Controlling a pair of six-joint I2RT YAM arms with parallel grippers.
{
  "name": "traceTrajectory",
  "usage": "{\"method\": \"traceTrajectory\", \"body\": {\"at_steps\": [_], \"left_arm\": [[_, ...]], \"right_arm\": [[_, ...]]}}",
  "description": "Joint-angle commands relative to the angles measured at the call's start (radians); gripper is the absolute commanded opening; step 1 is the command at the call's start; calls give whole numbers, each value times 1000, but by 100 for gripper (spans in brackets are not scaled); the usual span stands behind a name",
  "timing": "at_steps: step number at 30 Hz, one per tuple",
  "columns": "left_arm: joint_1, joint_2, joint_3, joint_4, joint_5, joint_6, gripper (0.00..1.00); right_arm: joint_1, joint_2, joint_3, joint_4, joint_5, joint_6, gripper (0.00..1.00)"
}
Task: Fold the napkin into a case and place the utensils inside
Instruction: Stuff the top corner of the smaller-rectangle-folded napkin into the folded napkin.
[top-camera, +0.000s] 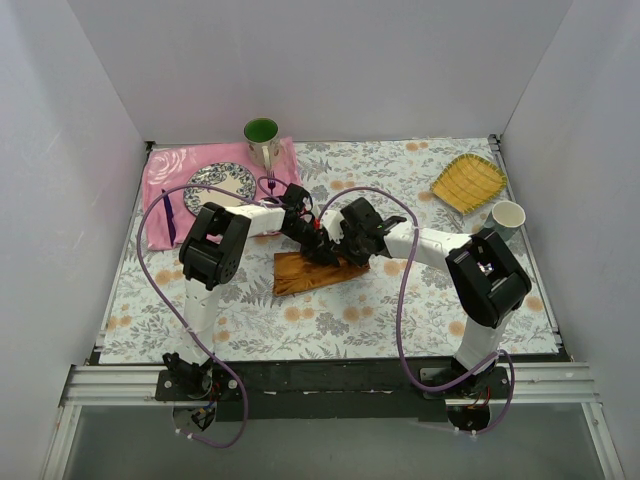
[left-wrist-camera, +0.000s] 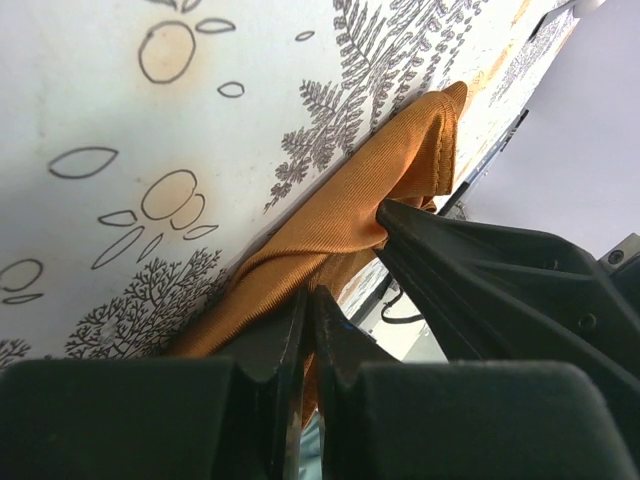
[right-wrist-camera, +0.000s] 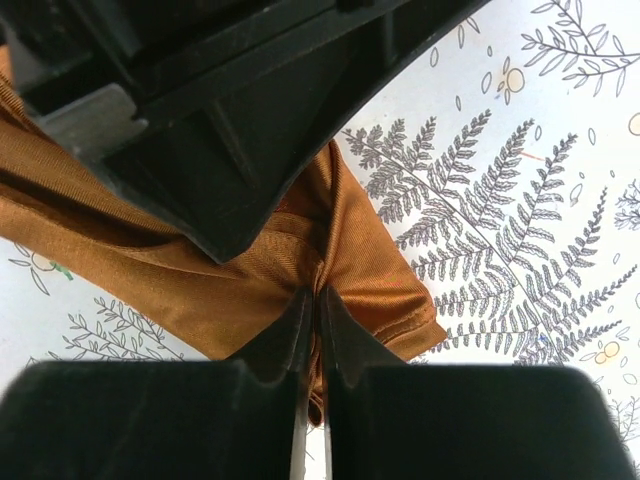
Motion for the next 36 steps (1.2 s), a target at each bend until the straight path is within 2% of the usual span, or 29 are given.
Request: {"method": "traceTrajectory", "body": {"at_steps": [1, 6, 7, 8, 9, 11, 12, 16, 18, 24, 26, 36], "left_arm": [[13, 12, 2, -5, -25, 8, 8], [14, 1, 8, 13, -7, 5, 13], [13, -2, 9, 18, -2, 5, 12], [14, -5, 11, 18, -2, 7, 6], [13, -4, 11, 19, -3, 5, 2], [16, 7, 11, 13, -10, 5, 0], [16, 8, 8, 7, -14, 5, 0], [17, 15, -20, -2, -37, 7, 0], [17, 11, -20, -5, -45, 10, 0], [17, 19, -6, -8, -46, 7, 0], [17, 19, -6, -8, -45, 7, 0], [17, 18, -4, -10, -42, 8, 0]], "right_arm": [[-2, 21, 12, 28, 72, -6, 8], [-3, 28, 16, 28, 77, 3, 4], [-3, 30, 19, 26, 74, 6, 4], [-5, 28, 23, 17, 66, 9, 5], [-5, 28, 33, 13, 54, 12, 13], [-11, 25, 50, -16, 49, 29, 27], [-23, 22, 65, -30, 2, 37, 39], [-61, 13, 183, -121, -88, 67, 50], [-72, 7, 205, -156, -125, 68, 49], [-72, 28, 214, -167, -127, 45, 35], [-67, 33, 213, -165, -133, 45, 33], [-20, 56, 139, -98, -34, 0, 36]]}}
